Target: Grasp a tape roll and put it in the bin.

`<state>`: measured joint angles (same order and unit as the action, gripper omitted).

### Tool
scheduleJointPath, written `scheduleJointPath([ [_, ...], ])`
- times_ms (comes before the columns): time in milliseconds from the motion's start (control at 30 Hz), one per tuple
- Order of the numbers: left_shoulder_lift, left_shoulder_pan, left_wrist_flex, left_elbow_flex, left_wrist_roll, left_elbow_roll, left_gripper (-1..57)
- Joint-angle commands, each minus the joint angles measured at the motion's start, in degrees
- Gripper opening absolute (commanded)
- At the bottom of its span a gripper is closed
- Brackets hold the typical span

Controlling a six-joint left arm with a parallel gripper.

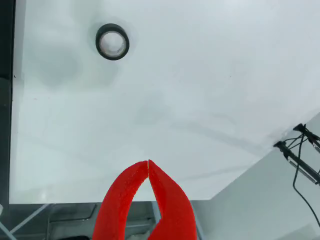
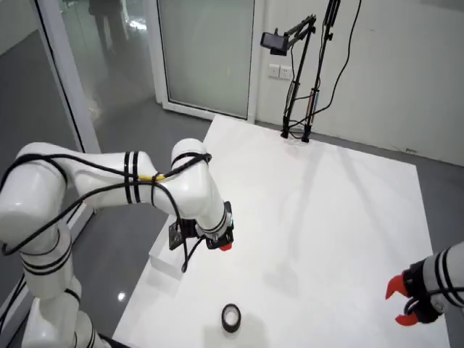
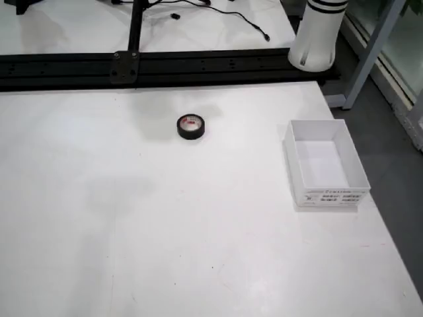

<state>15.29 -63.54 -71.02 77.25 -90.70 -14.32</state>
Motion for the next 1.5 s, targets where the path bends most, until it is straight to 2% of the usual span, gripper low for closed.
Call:
scheduleJointPath([
  [33,0.0,0.0,0.0,0.0,0.0,0.0,-0.3],
  [900,-0.4,1.6,-0.2,0.4,0.0,-0.2,-0.4],
  [1233,0.0,-0.1,-0.1,0.1,0.0,-0.4,-0.3],
  [1300,0.8,-0.1,-0.1,-0.5,0.0,-1.1,-0.3],
  [1500,7.7,1.5,-0.1,-4.2,0.0,-0.6,0.3],
])
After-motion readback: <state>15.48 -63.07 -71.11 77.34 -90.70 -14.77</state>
